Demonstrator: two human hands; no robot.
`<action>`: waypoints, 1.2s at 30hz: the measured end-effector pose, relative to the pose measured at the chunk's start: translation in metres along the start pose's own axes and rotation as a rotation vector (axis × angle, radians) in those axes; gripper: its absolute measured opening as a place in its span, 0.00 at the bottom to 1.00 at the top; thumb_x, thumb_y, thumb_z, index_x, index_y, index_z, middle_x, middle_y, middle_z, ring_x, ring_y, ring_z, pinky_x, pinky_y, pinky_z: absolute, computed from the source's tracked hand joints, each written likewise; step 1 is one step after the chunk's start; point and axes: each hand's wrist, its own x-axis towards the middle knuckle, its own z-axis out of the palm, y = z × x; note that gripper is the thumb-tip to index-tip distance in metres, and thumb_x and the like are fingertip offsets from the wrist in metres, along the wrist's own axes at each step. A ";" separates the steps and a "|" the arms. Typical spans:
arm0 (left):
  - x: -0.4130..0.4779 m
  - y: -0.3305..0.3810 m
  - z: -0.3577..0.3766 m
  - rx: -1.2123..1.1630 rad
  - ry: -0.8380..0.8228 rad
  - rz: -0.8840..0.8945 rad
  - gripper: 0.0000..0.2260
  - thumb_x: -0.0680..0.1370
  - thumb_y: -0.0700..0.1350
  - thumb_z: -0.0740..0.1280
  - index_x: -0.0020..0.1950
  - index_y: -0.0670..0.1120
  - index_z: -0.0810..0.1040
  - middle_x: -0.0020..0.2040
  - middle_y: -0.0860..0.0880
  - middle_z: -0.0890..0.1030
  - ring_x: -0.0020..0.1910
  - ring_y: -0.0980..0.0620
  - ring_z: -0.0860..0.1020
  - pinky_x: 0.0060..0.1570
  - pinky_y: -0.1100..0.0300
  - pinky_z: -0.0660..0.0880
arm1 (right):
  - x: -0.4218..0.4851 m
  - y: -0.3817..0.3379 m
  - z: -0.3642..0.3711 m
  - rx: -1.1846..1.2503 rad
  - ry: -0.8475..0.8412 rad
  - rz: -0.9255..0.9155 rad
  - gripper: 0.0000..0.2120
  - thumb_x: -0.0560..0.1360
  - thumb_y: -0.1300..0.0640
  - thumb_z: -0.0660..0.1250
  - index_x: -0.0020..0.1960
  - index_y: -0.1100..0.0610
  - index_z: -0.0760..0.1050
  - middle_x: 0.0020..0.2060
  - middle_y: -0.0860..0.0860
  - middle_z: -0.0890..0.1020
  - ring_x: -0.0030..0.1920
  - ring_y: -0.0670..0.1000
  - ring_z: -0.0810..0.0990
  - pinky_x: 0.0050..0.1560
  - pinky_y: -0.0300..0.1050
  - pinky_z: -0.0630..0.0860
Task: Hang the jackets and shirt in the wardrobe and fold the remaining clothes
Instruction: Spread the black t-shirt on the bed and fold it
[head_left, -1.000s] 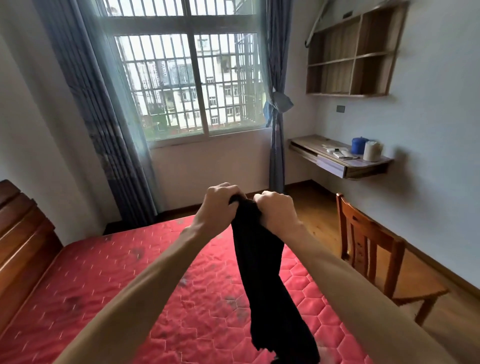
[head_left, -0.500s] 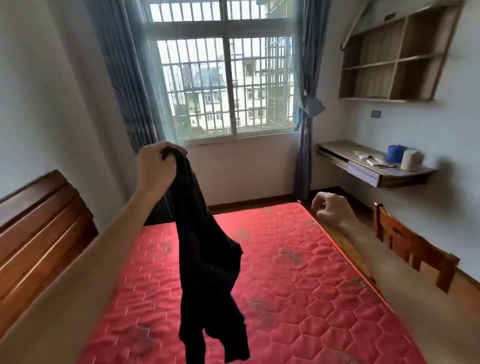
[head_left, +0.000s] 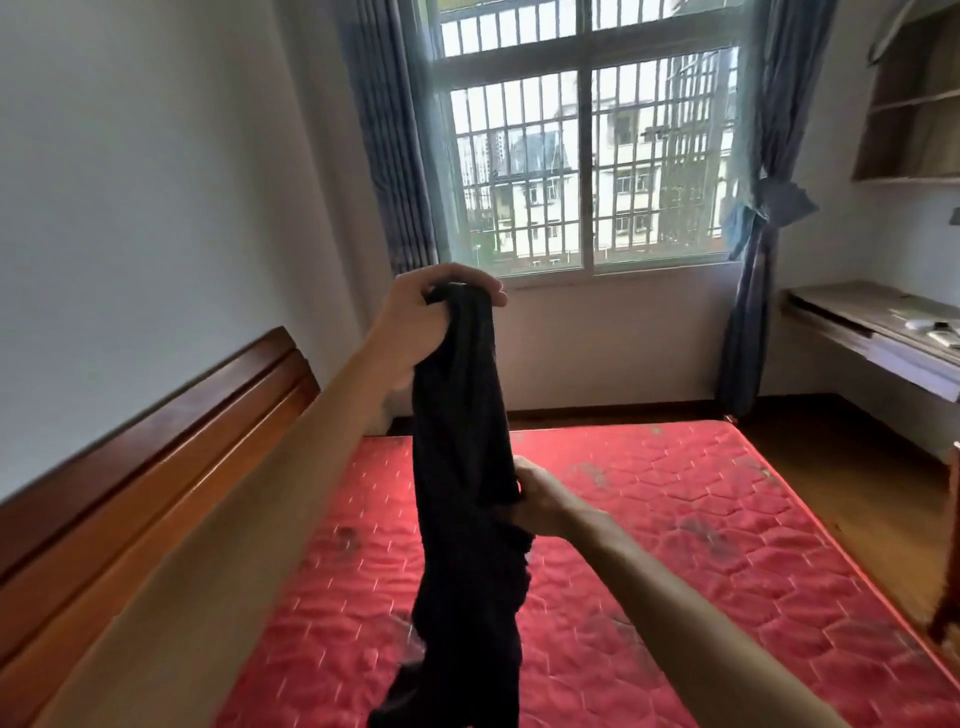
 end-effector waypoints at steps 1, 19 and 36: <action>-0.002 -0.003 -0.010 -0.004 -0.004 -0.003 0.15 0.77 0.28 0.63 0.51 0.43 0.84 0.49 0.48 0.87 0.54 0.49 0.83 0.55 0.54 0.80 | 0.002 -0.006 0.006 0.034 -0.018 0.010 0.22 0.69 0.56 0.77 0.61 0.60 0.78 0.47 0.48 0.79 0.47 0.47 0.78 0.49 0.41 0.75; -0.048 -0.116 -0.139 0.854 0.517 -0.244 0.16 0.70 0.33 0.64 0.54 0.44 0.82 0.46 0.38 0.85 0.50 0.35 0.82 0.54 0.45 0.79 | -0.013 0.043 -0.141 -0.467 0.665 0.299 0.06 0.72 0.65 0.66 0.48 0.60 0.80 0.45 0.61 0.79 0.47 0.66 0.80 0.45 0.53 0.76; -0.042 -0.187 -0.161 0.761 -0.012 -0.741 0.08 0.67 0.30 0.75 0.40 0.42 0.85 0.34 0.44 0.83 0.31 0.47 0.81 0.40 0.55 0.81 | -0.066 0.093 -0.195 -0.281 0.521 0.646 0.14 0.72 0.65 0.66 0.48 0.50 0.85 0.51 0.58 0.85 0.56 0.60 0.82 0.56 0.49 0.77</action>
